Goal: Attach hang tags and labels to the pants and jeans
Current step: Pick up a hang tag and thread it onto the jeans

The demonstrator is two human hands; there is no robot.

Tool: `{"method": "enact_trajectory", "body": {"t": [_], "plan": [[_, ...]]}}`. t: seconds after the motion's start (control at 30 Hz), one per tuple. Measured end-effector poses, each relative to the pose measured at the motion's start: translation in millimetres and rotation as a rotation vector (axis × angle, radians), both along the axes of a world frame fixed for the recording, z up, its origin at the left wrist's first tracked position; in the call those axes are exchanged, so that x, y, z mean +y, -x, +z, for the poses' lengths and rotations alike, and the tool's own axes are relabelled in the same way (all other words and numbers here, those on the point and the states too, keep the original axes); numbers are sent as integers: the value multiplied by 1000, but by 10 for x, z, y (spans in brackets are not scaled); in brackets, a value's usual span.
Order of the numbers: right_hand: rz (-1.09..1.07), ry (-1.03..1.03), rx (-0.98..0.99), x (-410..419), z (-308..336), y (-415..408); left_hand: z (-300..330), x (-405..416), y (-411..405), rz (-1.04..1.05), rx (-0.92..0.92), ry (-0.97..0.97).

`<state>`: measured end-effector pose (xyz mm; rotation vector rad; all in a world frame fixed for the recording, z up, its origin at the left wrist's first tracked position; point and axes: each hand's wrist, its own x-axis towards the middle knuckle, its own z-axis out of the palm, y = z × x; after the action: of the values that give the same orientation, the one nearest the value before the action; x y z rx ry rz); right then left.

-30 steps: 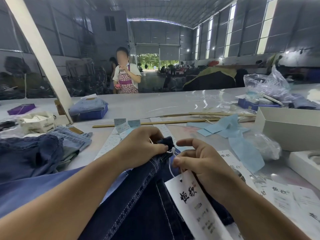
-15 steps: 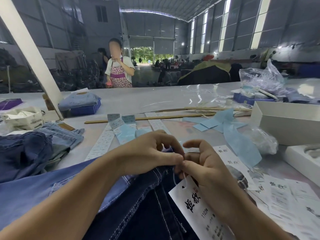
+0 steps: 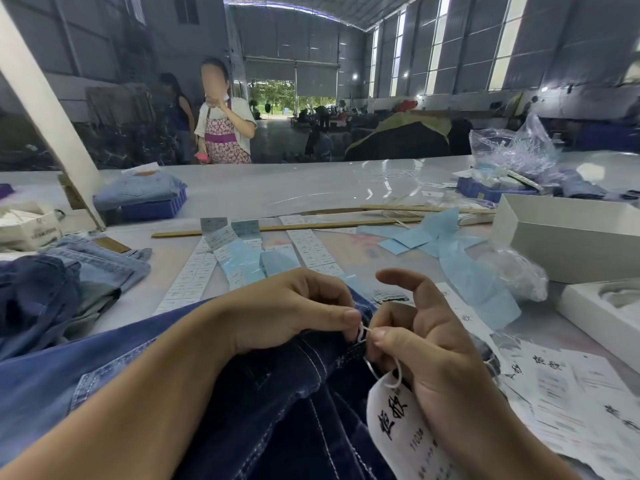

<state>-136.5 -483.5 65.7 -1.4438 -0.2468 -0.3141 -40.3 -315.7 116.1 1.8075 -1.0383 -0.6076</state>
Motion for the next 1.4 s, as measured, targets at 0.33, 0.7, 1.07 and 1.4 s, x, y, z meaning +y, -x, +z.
{"method": "enact_trajectory", "body": {"t": [0.33, 0.7, 1.07, 1.4], "plan": [[-128, 165, -58, 76, 40, 73, -43, 38, 7, 13, 127, 139], [-338, 370, -116, 148, -6, 62, -45, 34, 13, -10, 95, 94], [-362, 357, -145, 151, 57, 64, -53, 34, 12, 9, 142, 87], [-378, 319, -118, 76, 61, 122, -120, 80, -67, 137, 321, 303]]}}
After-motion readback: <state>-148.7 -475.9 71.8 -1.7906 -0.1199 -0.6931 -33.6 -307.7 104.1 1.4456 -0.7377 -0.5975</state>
